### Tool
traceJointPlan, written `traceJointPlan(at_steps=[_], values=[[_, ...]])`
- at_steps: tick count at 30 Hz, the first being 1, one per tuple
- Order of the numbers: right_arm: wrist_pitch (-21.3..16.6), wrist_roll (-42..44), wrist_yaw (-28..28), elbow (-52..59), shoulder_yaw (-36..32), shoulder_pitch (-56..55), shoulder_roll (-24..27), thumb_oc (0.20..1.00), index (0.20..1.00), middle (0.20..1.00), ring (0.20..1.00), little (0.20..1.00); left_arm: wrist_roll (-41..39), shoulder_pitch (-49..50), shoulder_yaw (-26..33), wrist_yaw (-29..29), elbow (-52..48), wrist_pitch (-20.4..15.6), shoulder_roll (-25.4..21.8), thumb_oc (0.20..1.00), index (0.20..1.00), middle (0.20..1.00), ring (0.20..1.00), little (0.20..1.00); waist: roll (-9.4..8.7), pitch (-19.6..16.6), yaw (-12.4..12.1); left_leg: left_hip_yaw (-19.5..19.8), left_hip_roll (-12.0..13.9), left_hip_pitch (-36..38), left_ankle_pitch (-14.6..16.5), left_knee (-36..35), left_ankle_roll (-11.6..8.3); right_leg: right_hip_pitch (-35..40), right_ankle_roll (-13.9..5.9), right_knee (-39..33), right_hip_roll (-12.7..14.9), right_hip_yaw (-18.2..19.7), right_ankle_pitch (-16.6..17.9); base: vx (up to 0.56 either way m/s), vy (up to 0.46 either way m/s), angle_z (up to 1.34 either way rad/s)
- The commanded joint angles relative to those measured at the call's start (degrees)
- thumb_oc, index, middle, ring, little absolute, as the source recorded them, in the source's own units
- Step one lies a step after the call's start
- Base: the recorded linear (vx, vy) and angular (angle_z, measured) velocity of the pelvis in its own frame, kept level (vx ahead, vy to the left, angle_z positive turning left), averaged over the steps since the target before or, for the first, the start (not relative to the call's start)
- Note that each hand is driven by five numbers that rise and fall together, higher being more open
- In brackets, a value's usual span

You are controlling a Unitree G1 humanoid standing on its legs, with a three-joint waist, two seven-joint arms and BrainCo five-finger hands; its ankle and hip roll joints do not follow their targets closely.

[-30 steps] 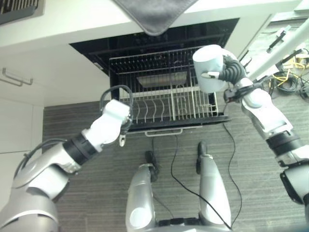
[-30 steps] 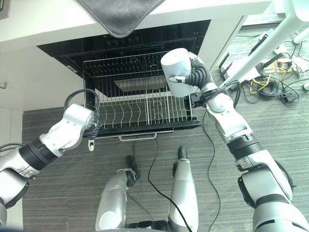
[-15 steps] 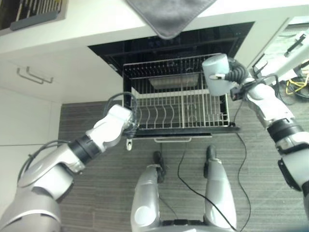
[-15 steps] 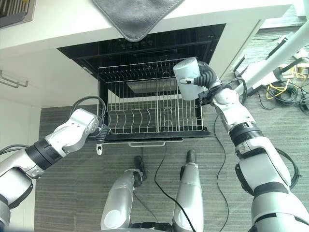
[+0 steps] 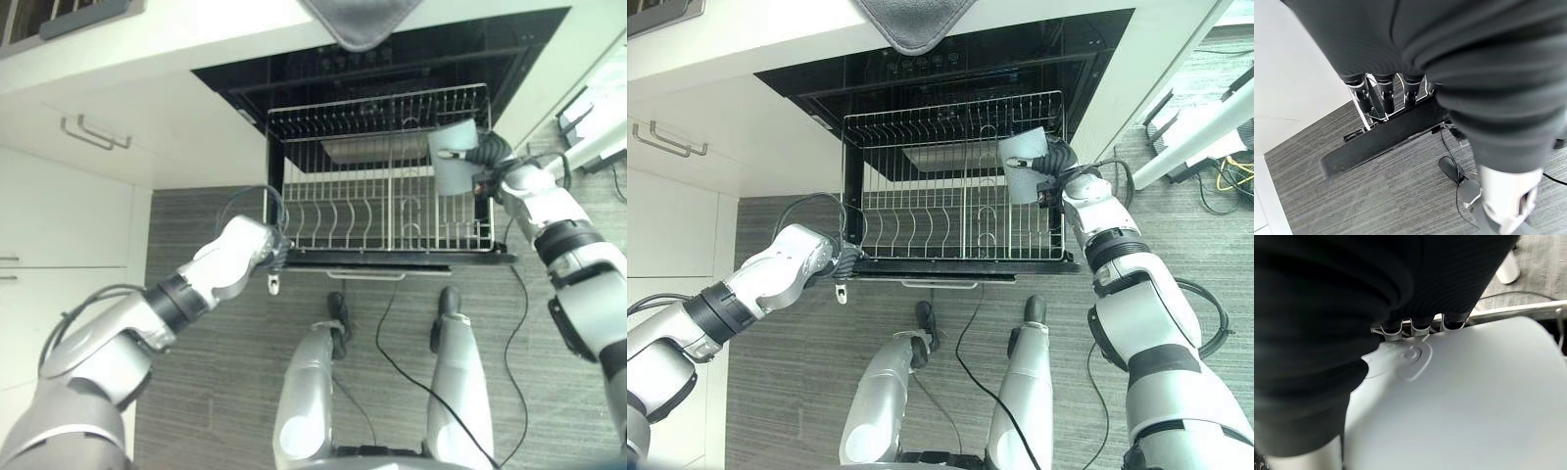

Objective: Place the dishes in the dishwasher.

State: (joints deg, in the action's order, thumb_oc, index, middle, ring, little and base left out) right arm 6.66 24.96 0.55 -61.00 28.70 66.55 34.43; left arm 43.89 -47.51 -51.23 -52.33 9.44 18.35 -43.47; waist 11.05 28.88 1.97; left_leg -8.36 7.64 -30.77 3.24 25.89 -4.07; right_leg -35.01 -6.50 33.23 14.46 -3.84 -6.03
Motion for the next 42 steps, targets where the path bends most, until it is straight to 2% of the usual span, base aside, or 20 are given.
traceJointPlan(at_steps=[1, 5, 6, 7, 8, 12, 13, 19, 21, 26, 34, 37, 40, 41, 42], values=[[-0.55, 0.92, -0.63, -1.85, -1.01, 4.87, -0.67, 0.200, 0.200, 0.200, 0.200, 0.200, -4.33, 13.99, -10.96, -3.43, 0.94, -2.73, 0.34, 1.000, 1.000, 1.000, 1.000, 1.000, -2.18, 0.91, -2.29, 5.36, -0.98, -4.20, 3.58, 2.52, 0.69, -1.77, 1.34, -3.37, -1.10, -0.21, -1.41, 0.00, 0.000, 0.00], [0.07, 2.42, -4.64, -4.90, -0.36, 6.26, -0.78, 0.200, 0.200, 0.200, 0.200, 0.200, -4.77, 15.11, -12.68, 1.06, 4.34, -2.03, 2.52, 1.000, 1.000, 1.000, 1.000, 1.000, -1.51, 0.91, -2.21, 5.25, -1.41, -6.48, 2.65, 1.73, 0.80, -4.43, 1.70, -3.48, -1.80, 0.31, -0.93, 0.00, 0.000, 0.00], [0.23, 3.05, -5.34, -5.08, -0.42, 6.39, -0.69, 0.244, 0.244, 0.244, 0.244, 0.244, -4.62, 15.40, -12.83, 1.66, 4.69, -1.80, 2.83, 1.000, 1.000, 1.000, 1.000, 1.000, -1.44, 0.91, -2.18, 5.28, -1.45, -6.76, 2.64, 1.78, 0.84, -4.77, 1.78, -3.28, -1.90, 0.42, -1.01, 0.00, 0.000, 0.00], [0.05, 3.32, -6.33, -5.38, -0.68, 6.40, -0.60, 0.420, 0.420, 0.420, 0.420, 0.420, -4.40, 15.86, -13.00, 2.60, 5.30, -1.69, 3.14, 1.000, 1.000, 1.000, 1.000, 1.000, -1.40, 0.91, -2.17, 5.30, -1.48, -7.18, 2.69, 2.00, 0.89, -5.14, 1.89, -3.03, -1.94, 0.48, -1.12, 0.00, 0.000, 0.00], [-0.35, 3.36, -6.96, -5.64, -0.97, 6.43, -0.56, 1.000, 1.000, 1.000, 1.000, 1.000, -3.98, 16.18, -12.92, 2.98, 5.56, -1.56, 3.46, 1.000, 1.000, 1.000, 1.000, 1.000, -1.37, 0.91, -2.22, 5.32, -1.53, -7.37, 2.72, 2.04, 0.95, -5.32, 1.98, -2.88, -2.06, 0.47, -1.22, 0.00, 0.000, 0.00], [-1.05, 3.28, -9.14, -4.91, -1.27, 7.13, -0.32, 1.000, 1.000, 1.000, 1.000, 1.000, -2.42, 17.46, -13.00, 5.33, 6.93, -1.13, 4.11, 1.000, 1.000, 1.000, 1.000, 1.000, -1.73, 0.91, -2.30, 5.19, -1.39, -7.97, 2.92, 2.67, 1.15, -5.82, 2.21, -2.35, -2.30, 0.23, -1.29, -0.01, -0.006, 0.02], [-0.97, 3.76, -11.74, -4.15, -1.45, 7.39, -0.29, 1.000, 1.000, 1.000, 1.000, 1.000, -1.68, 18.22, -12.90, 5.94, 7.18, -0.80, 4.74, 1.000, 1.000, 1.000, 1.000, 1.000, -1.91, 0.91, -2.27, 5.18, -1.36, -7.95, 3.11, 3.07, 1.24, -5.77, 2.34, -2.05, -2.45, 0.21, -1.36, -0.01, -0.011, 0.03], [-0.17, 4.29, -15.11, -2.02, -2.20, 7.86, -0.02, 1.000, 1.000, 1.000, 1.000, 1.000, -0.44, 19.70, -12.71, 6.70, 6.65, 0.77, 5.28, 1.000, 1.000, 1.000, 1.000, 1.000, -2.31, 0.91, -2.15, 4.99, -1.19, -7.25, 3.52, 3.64, 1.33, -4.85, 2.55, -1.83, -2.67, 0.02, -1.65, 0.00, 0.000, 0.00], [1.67, 3.27, -17.51, 0.38, -2.29, 8.48, 0.32, 1.000, 1.000, 1.000, 1.000, 1.000, 0.59, 20.45, -12.21, 6.70, 5.93, 1.85, 5.12, 1.000, 1.000, 1.000, 1.000, 1.000, -2.75, 0.91, -2.14, 4.75, -0.95, -6.59, 3.54, 3.59, 1.34, -4.14, 2.64, -1.82, -2.87, -0.18, -1.71, 0.00, 0.000, 0.00], [4.60, 2.72, -18.43, 3.39, -2.05, 8.99, 1.49, 1.000, 1.000, 1.000, 1.000, 1.000, 1.85, 21.51, -11.17, 6.36, 3.03, 3.94, 4.79, 1.000, 1.000, 1.000, 1.000, 1.000, -3.15, 0.91, -2.03, 4.27, -0.75, -5.19, 3.54, 3.21, 1.34, -2.58, 2.78, -2.49, -3.02, -0.39, -1.76, 0.00, 0.003, -0.01], [6.80, 1.77, -19.87, 12.76, -4.57, 7.21, 3.75, 1.000, 1.000, 1.000, 1.000, 1.000, 2.03, 23.56, -8.41, 7.98, -1.09, 8.27, 3.85, 1.000, 1.000, 1.000, 1.000, 1.000, -3.80, 0.91, -1.09, 3.44, -0.70, -3.28, 3.46, 2.39, 1.23, -0.57, 2.82, -3.62, -3.62, -0.26, -1.90, -0.01, 0.014, -0.09], [8.24, 1.74, -19.35, 17.21, -6.70, 5.44, 3.69, 1.000, 1.000, 1.000, 1.000, 1.000, 1.06, 24.19, -6.51, 11.40, -2.45, 10.37, 3.53, 1.000, 1.000, 1.000, 1.000, 1.000, -3.97, 0.91, -0.77, 3.01, -0.70, -2.52, 3.37, 2.07, 1.26, 0.20, 2.82, -4.03, -3.76, -0.13, -1.92, -0.01, 0.028, -0.03], [10.68, 0.87, -18.31, 22.26, -8.65, 3.32, 3.87, 1.000, 1.000, 1.000, 1.000, 1.000, -4.05, 24.97, -3.95, 16.13, -4.58, 11.48, 3.15, 1.000, 1.000, 1.000, 1.000, 1.000, -4.09, 0.91, -0.34, 2.51, -0.70, -1.58, 3.15, 1.53, 1.26, 1.05, 2.80, -4.60, -3.99, 0.09, -1.86, 0.00, 0.045, -0.06], [11.67, 0.30, -17.52, 25.76, -10.08, 0.94, 4.13, 1.000, 1.000, 1.000, 1.000, 1.000, -9.15, 26.14, -1.80, 22.24, -6.30, 11.45, 3.13, 1.000, 1.000, 1.000, 1.000, 1.000, -3.98, 0.91, 0.04, 2.07, -0.80, -0.66, 2.88, 0.89, 1.24, 1.92, 2.78, -5.26, -4.16, 0.29, -1.77, 0.00, 0.118, -0.04], [13.35, 0.09, -17.20, 32.21, -12.52, -3.45, 4.58, 1.000, 1.000, 1.000, 1.000, 1.000, -16.38, 28.25, 2.59, 34.06, -9.10, 9.17, 2.29, 1.000, 1.000, 1.000, 1.000, 1.000, -3.84, 0.91, 0.44, 1.42, -0.84, 0.72, 2.45, -0.20, 1.18, 3.21, 2.70, -6.27, -4.34, 0.44, -1.63, 0.00, 0.116, -0.03]])
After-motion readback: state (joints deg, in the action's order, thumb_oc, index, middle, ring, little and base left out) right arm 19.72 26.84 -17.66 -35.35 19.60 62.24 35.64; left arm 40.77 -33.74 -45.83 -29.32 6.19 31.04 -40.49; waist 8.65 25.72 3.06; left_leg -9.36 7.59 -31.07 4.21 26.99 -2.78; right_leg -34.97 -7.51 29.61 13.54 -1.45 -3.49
